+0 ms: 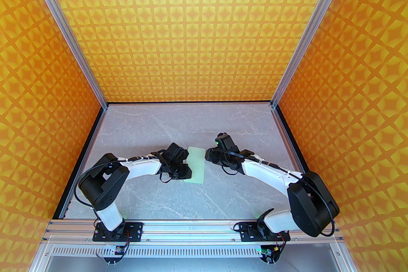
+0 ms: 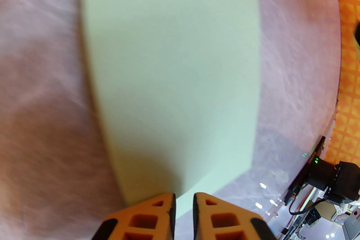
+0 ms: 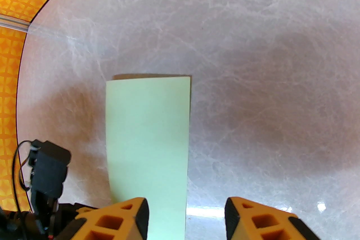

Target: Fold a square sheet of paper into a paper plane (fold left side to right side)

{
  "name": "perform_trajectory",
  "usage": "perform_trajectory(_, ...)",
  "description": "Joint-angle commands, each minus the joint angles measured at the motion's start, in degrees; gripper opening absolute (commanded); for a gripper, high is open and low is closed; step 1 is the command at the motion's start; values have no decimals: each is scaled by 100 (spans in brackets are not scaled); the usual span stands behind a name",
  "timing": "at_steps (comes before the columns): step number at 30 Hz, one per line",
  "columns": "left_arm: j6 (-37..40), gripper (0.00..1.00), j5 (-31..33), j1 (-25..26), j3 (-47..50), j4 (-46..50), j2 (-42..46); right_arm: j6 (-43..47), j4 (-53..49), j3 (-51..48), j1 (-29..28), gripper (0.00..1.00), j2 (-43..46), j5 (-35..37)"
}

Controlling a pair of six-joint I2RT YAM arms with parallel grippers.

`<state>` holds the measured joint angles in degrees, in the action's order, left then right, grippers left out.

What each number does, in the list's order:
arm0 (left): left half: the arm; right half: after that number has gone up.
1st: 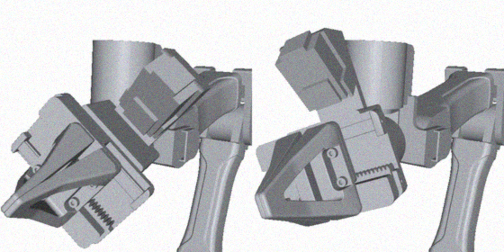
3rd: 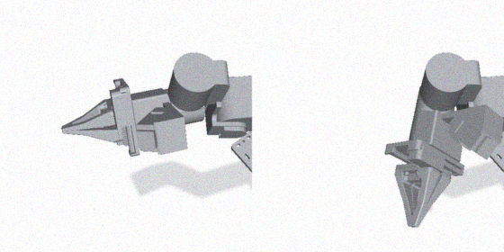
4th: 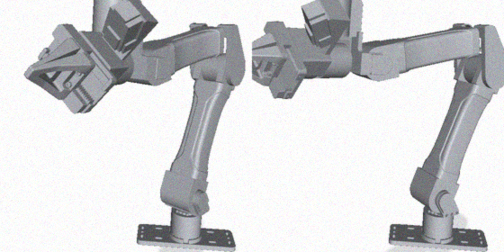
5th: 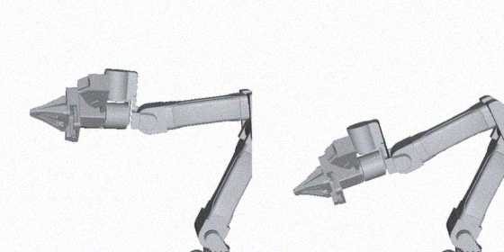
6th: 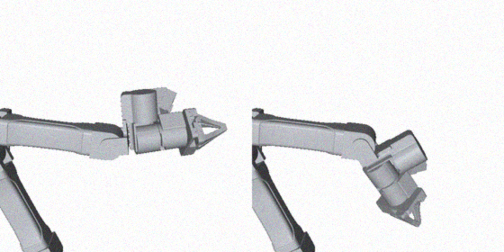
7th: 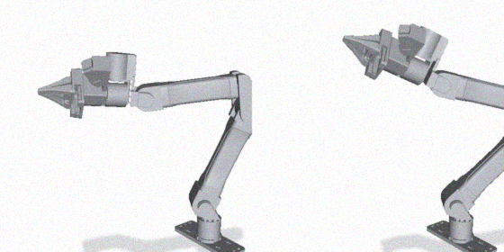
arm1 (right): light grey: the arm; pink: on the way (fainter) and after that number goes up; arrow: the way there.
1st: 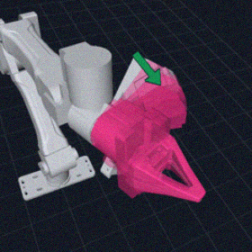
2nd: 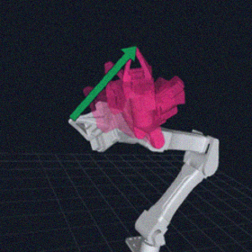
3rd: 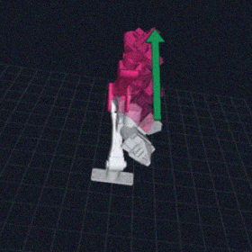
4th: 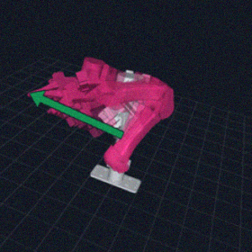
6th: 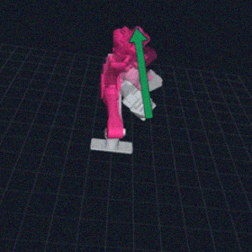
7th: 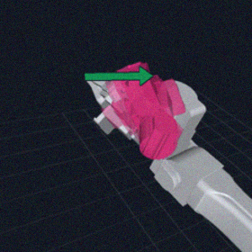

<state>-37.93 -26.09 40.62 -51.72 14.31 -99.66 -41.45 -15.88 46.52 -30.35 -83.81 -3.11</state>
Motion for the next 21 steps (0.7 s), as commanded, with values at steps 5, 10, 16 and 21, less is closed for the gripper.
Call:
perform_trajectory(5,417,21,-1,-256,-556,378,145,-354,372,-371,17,49,17,-629)
perform_trajectory(10,947,21,14,-561,-1323,728,-440,-985,858,-941,-107,49,241,-902)
perform_trajectory(16,1283,21,11,-722,-2062,863,-1159,-1662,1263,-1424,-378,51,438,-990)
perform_trajectory(21,1312,18,8,-722,-2169,839,-1453,-2115,1695,-1602,-624,50,301,-1100)
